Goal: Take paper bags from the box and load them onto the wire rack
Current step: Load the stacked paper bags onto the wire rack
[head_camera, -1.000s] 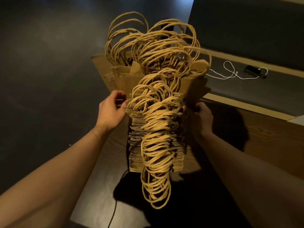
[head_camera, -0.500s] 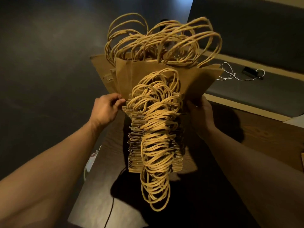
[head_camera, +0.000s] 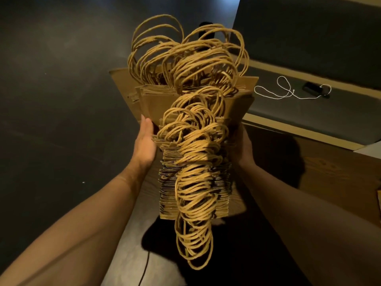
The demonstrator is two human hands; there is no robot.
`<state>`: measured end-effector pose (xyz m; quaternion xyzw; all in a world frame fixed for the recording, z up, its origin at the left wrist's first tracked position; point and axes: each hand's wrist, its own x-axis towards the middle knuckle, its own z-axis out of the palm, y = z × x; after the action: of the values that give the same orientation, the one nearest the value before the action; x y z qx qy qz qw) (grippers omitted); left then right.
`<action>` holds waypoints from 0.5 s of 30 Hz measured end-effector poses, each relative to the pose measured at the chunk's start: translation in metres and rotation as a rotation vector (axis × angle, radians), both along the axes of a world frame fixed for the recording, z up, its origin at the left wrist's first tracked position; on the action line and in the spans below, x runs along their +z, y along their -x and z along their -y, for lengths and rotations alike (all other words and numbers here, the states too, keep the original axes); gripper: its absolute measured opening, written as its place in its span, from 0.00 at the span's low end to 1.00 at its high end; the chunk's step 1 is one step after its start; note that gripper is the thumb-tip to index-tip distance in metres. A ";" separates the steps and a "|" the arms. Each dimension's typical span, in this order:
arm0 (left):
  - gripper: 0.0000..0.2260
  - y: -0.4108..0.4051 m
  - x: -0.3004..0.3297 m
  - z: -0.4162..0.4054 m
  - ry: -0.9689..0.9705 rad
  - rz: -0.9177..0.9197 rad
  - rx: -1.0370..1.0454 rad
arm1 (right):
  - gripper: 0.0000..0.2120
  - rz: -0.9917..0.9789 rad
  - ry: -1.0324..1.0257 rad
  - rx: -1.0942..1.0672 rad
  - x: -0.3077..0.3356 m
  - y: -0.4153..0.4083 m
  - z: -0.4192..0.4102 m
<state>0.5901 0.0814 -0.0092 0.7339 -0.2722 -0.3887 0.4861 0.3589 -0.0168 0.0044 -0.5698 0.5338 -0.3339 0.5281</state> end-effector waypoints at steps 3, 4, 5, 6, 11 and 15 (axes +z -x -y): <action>0.37 -0.007 0.010 0.002 0.138 -0.264 0.190 | 0.27 -0.044 0.086 -0.087 0.007 0.001 0.012; 0.35 -0.008 0.020 0.003 0.169 -0.299 0.241 | 0.28 -0.016 0.049 -0.078 0.011 0.001 0.016; 0.32 -0.012 0.025 0.008 0.221 -0.357 0.271 | 0.26 0.043 0.007 -0.057 0.011 0.002 0.021; 0.30 -0.015 0.029 0.013 0.248 -0.399 0.289 | 0.24 0.097 -0.036 -0.020 0.013 0.003 0.023; 0.35 -0.010 0.037 0.034 0.319 -0.494 0.110 | 0.21 0.125 -0.090 0.091 0.013 0.001 0.021; 0.36 -0.004 0.047 0.034 0.294 -0.429 -0.014 | 0.21 0.167 -0.114 0.073 0.016 0.003 0.019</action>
<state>0.5941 0.0475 0.0383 0.5541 -0.2213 -0.4951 0.6315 0.3559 -0.0359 0.0204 -0.5280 0.4849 -0.3300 0.6141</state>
